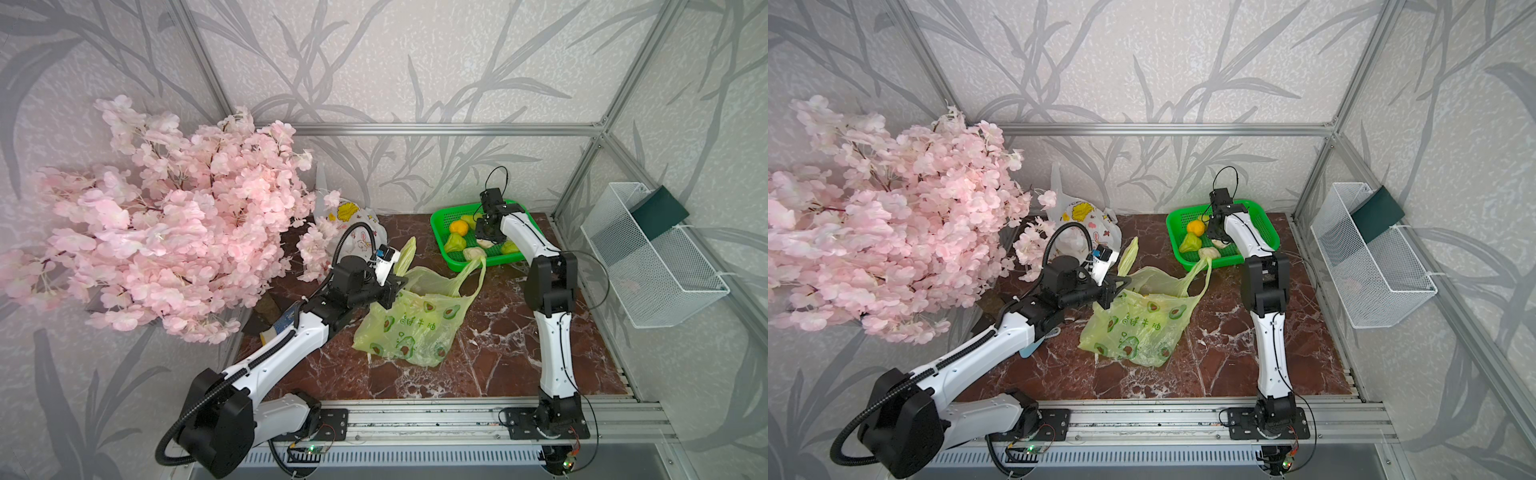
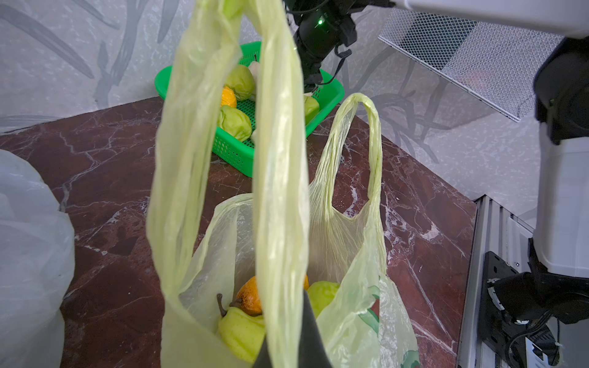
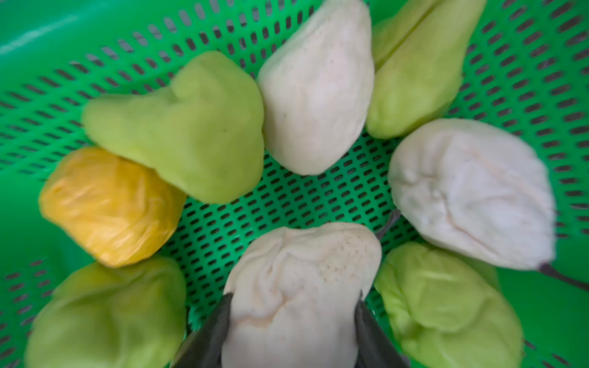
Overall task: Place the pears into plastic bags & tie knots
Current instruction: Pick up the pear from the basket, then place the pear in the plastic bag.
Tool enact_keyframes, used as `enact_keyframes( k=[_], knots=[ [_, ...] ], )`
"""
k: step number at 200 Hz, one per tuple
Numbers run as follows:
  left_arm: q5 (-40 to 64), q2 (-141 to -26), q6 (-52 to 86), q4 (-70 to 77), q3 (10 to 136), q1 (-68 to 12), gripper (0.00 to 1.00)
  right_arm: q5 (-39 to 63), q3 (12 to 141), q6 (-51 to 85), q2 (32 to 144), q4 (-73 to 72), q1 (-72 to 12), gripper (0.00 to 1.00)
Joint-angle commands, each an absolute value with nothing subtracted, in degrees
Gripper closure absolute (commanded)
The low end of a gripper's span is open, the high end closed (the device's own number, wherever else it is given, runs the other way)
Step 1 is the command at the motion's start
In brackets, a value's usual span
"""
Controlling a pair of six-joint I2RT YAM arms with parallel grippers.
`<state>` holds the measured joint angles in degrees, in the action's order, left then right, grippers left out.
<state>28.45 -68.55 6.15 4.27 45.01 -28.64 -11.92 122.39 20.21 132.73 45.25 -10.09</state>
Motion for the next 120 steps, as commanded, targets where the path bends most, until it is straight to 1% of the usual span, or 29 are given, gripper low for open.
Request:
enact_keyframes(
  k=[1,24,35,49,58,87,120],
  knots=[
    [28.1,-67.7,5.5,4.2,45.9,-28.4,1.0,-10.2,118.0,16.7,120.5,43.7,-10.9,0.65],
    [28.1,-68.1,4.8,3.7,46.6,-28.4,1.0,-4.4,110.7,15.8,109.4,42.6,-12.6,0.66],
    [28.2,-68.2,4.7,3.6,46.8,-28.4,1.0,0.3,106.0,16.0,103.6,40.3,-14.3,0.66],
    [28.3,-68.2,4.7,3.7,46.9,-28.4,1.0,7.2,101.6,16.7,98.5,39.2,-17.7,0.67],
    [28.4,-68.3,4.7,3.8,46.9,-28.4,1.0,9.3,99.6,16.9,96.1,39.8,-20.3,0.68],
    [28.9,-68.6,5.1,4.5,47.0,-28.4,1.0,13.0,91.3,18.1,92.5,37.0,-27.7,0.68],
    [30.2,-68.9,5.3,5.0,47.4,-28.4,1.0,15.4,85.8,18.4,93.4,36.5,-34.0,0.69]
  ],
)
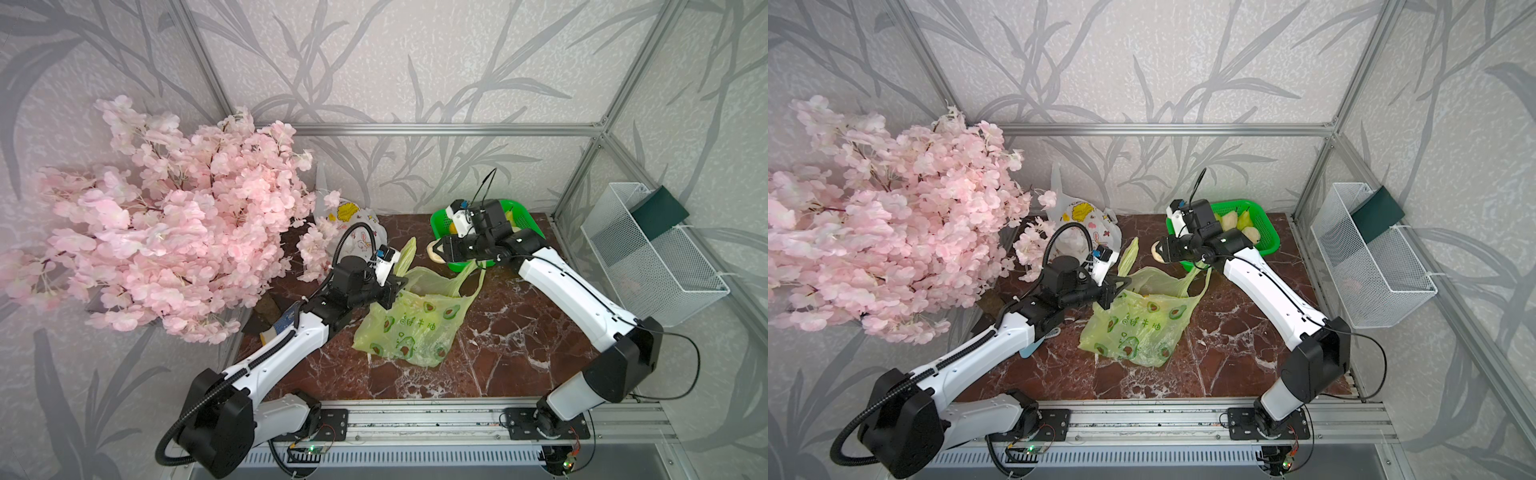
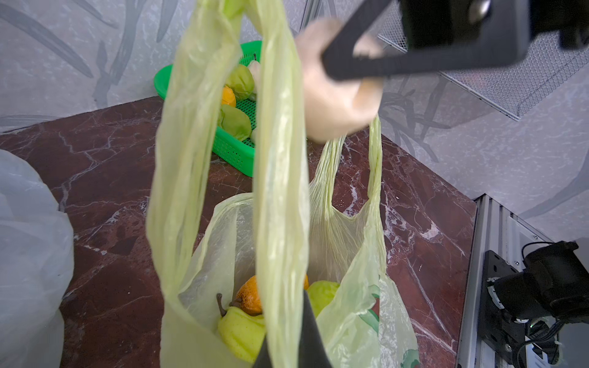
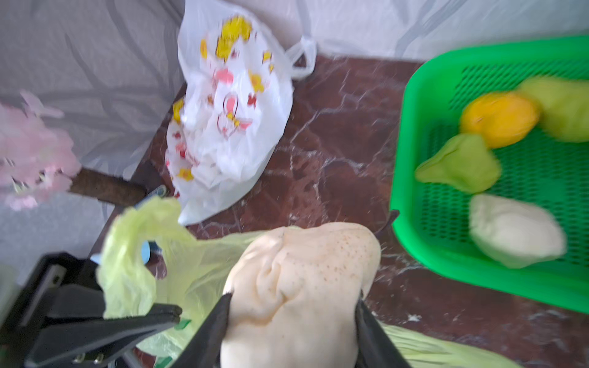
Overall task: Place the pears into plastic bags & tie knots
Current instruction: Place the pear in the plastic bag, then place the plastic bag at the center of the board.
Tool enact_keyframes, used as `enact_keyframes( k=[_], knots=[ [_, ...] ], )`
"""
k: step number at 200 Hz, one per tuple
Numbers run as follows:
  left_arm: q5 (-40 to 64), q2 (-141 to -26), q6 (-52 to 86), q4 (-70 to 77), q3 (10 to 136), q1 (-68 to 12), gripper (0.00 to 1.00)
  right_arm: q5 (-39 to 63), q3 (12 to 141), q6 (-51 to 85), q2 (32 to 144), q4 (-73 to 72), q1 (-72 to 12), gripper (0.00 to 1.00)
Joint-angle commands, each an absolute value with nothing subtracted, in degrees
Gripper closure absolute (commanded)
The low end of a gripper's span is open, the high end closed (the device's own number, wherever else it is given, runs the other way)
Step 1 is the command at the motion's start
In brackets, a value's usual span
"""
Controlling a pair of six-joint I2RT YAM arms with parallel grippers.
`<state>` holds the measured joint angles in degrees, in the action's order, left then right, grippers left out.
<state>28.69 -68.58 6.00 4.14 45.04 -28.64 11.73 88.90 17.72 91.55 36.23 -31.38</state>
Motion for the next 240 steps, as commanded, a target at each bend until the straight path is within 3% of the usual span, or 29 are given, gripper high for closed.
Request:
enact_keyframes(
  k=[1,69,84,115,127,153,193,240],
  knots=[
    [30.2,-68.8,5.3,5.0,47.4,-28.4,1.0,15.4,85.7,18.4,93.4,36.7,-34.1,0.69],
    [30.7,-69.3,5.6,6.8,46.8,-28.4,1.0,21.6,77.9,26.2,92.4,36.2,-41.3,0.66],
    [31.6,-69.6,6.0,7.5,47.0,-28.4,1.0,25.0,79.6,27.7,95.7,37.6,-40.8,0.57],
    [30.4,-68.8,5.4,6.7,46.5,-28.4,1.0,31.2,82.5,24.4,95.1,42.0,-39.5,0.2],
    [29.7,-68.5,5.3,6.4,46.0,-28.5,1.0,31.3,84.0,22.4,92.9,44.8,-38.4,0.14],
    [29.3,-67.9,5.7,6.4,45.4,-28.5,1.0,26.2,83.2,21.4,84.6,45.7,-31.4,0.13],
    [29.2,-67.9,6.1,6.8,45.3,-28.4,1.0,10.2,69.9,24.6,73.5,36.0,-19.6,0.14],
    [30.3,-68.5,5.8,6.2,46.2,-28.4,1.0,5.8,57.7,25.2,73.3,15.3,-20.0,0.07]
  ],
)
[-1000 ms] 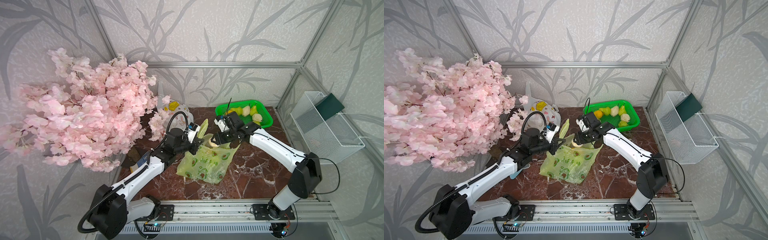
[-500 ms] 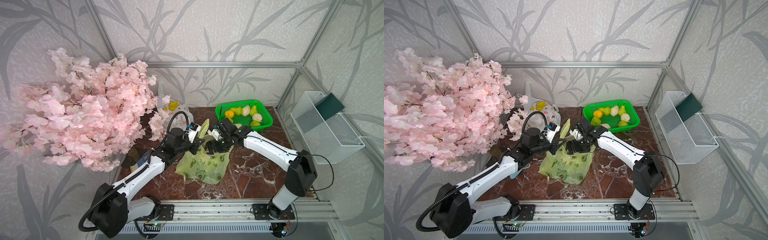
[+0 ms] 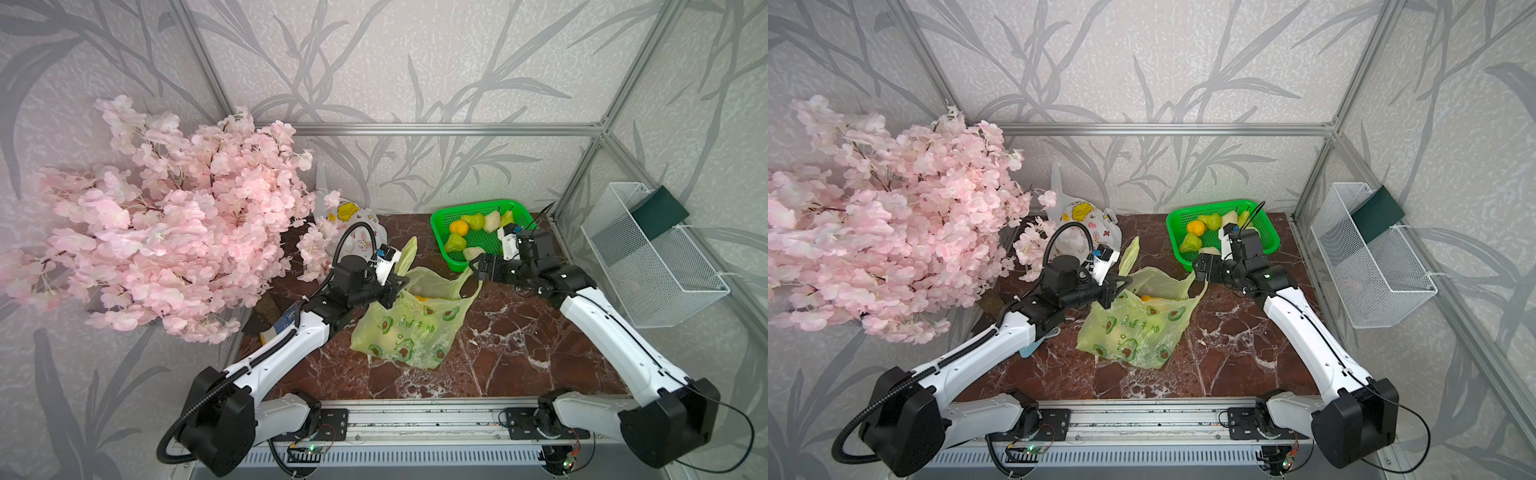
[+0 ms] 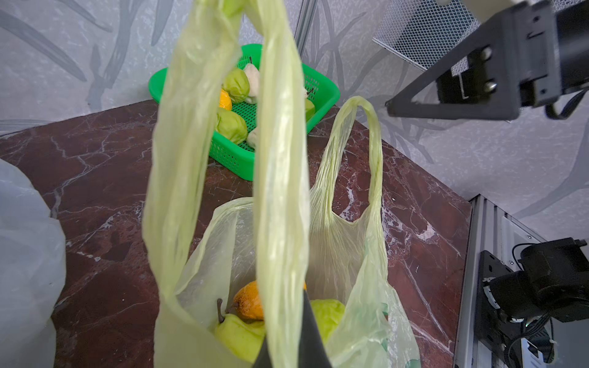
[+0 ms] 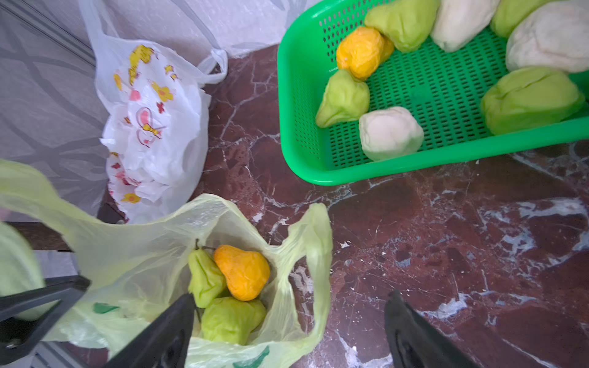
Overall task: Place the pears into plastic bags & tie knots
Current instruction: Place the plastic bag at the center of the board.
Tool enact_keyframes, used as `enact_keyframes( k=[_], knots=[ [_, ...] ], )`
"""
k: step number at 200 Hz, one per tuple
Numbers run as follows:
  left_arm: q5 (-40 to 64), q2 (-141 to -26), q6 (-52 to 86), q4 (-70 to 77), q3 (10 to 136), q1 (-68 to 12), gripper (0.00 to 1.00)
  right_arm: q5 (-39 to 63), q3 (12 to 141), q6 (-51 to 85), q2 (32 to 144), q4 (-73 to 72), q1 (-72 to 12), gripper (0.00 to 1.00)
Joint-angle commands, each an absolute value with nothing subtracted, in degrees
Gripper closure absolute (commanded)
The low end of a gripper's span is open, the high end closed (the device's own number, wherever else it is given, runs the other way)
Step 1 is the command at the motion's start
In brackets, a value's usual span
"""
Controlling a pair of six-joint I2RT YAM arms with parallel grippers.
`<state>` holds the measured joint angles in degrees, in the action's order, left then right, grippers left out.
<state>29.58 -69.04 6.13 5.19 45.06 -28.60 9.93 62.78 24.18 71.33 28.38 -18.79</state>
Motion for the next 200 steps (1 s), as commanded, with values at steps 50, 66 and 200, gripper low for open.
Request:
enact_keyframes(
  k=[50,66,200],
  knots=[
    [30.2,-68.7,7.6,8.5,45.3,-28.4,1.0,6.3,50.8,27.0,79.9,-13.0,-20.9,0.39],
    [27.2,-66.9,4.0,4.8,46.0,-28.4,1.0,9.8,54.2,26.4,79.0,-11.0,-20.9,0.74],
    [16.9,-67.5,22.5,29.6,42.3,-41.0,1.0,26.4,82.6,20.3,69.9,30.1,-14.4,1.0]
  ],
)
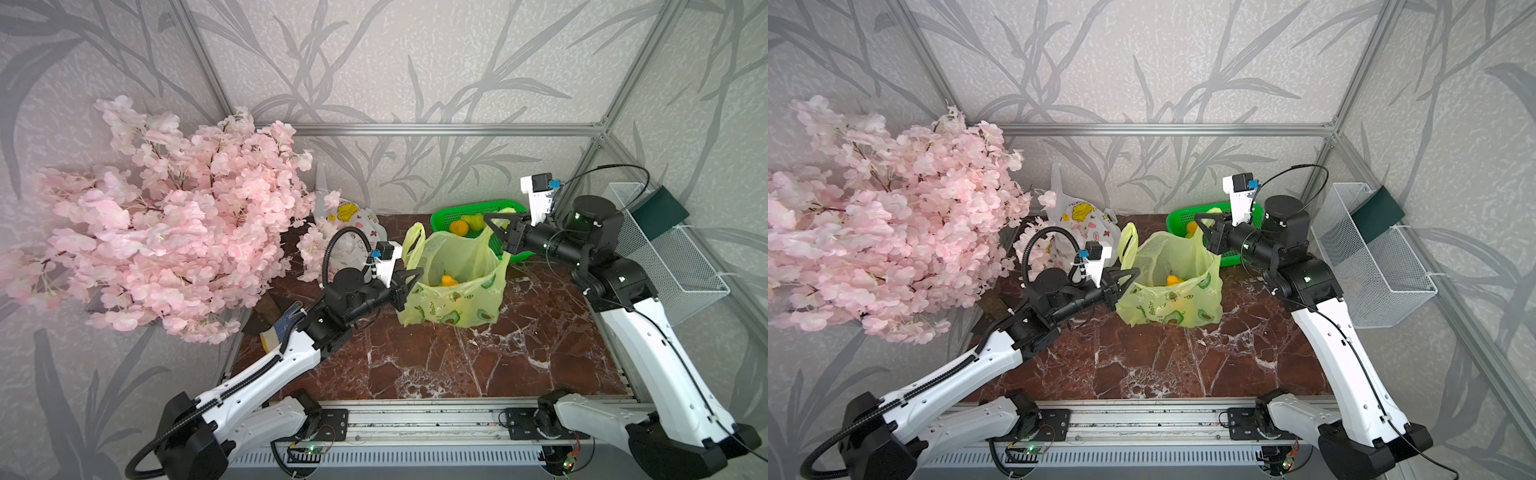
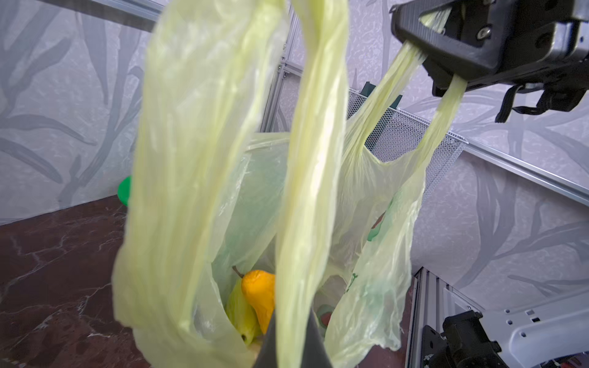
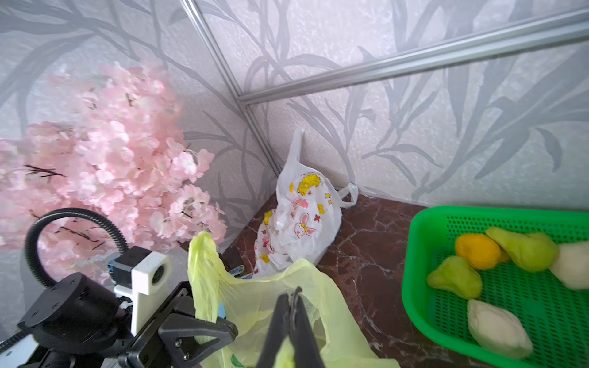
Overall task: Place the pears into plastic bags & tie knots
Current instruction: Place the plastic bag at the center of the board, then tie the plastic bag at the center of the board.
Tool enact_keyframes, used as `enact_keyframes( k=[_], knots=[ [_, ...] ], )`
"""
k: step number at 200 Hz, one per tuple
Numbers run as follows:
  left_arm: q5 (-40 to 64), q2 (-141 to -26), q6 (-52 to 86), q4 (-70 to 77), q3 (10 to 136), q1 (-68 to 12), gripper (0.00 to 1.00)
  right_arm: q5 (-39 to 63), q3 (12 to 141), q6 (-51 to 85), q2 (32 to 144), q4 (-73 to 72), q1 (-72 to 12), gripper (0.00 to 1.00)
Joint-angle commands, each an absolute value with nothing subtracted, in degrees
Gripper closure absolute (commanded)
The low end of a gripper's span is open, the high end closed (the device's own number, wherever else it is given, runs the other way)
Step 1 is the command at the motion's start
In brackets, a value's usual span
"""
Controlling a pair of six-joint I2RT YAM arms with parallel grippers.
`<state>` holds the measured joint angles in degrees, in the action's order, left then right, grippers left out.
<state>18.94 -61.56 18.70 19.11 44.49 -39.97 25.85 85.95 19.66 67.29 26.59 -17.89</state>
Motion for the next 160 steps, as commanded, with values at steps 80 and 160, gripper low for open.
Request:
enact_keyframes(
  k=[80,160],
  knots=[
    [16.2,-70.9,19.2,34.6,38.4,-40.4,1.0,-4.1,101.6,2.1,73.1,55.3,-24.3,0.29],
    [23.4,-72.7,22.3,38.9,39.2,-38.4,1.0,25.0,95.4,14.5,82.9,33.2,-34.3,0.19]
  ],
)
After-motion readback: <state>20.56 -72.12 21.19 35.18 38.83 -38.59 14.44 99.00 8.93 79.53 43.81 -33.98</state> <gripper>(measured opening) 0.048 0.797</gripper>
